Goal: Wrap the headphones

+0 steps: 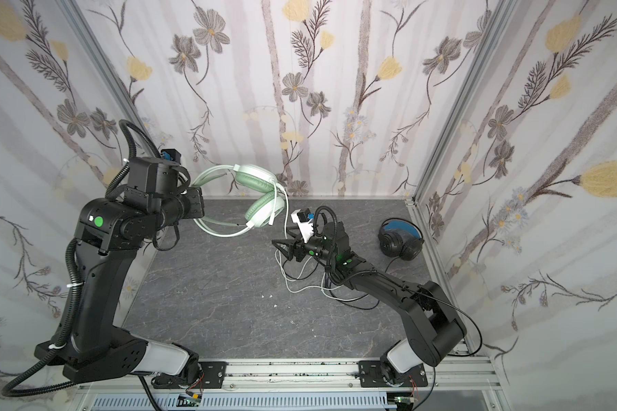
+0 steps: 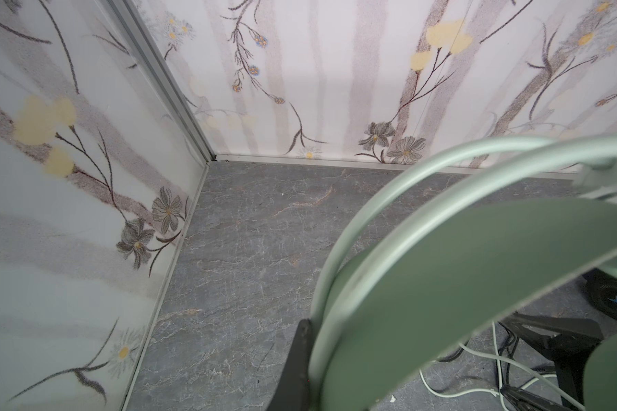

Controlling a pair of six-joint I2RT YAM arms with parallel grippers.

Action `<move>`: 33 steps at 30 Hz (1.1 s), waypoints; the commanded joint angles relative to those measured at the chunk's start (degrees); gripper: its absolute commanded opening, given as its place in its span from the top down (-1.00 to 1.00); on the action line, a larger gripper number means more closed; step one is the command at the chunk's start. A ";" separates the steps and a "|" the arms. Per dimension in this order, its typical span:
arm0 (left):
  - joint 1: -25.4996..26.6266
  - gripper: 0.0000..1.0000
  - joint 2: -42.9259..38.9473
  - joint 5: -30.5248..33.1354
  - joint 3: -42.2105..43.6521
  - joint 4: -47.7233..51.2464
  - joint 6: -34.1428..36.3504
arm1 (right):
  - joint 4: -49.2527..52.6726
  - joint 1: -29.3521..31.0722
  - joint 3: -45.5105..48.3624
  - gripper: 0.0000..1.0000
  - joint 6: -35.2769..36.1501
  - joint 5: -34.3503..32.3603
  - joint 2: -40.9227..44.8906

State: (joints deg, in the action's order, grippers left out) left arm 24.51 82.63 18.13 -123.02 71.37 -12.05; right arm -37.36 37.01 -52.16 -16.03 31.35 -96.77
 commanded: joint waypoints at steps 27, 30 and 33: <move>-1.50 1.00 -2.36 -5.54 1.88 -2.88 -8.92 | -29.52 -2.39 2.01 -0.46 -14.33 -0.80 -18.71; -1.81 1.00 -2.57 -6.42 2.08 -2.73 -9.86 | -30.06 -2.48 2.58 -0.07 -14.08 -0.61 -18.39; -2.40 1.00 -2.86 -6.92 2.40 -2.43 -10.65 | -27.96 -2.52 3.00 0.53 -12.42 -0.72 -16.63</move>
State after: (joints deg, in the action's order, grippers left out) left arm 22.52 80.25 12.25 -120.70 71.42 -19.55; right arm -63.42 34.57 -49.47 -29.69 31.09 -114.80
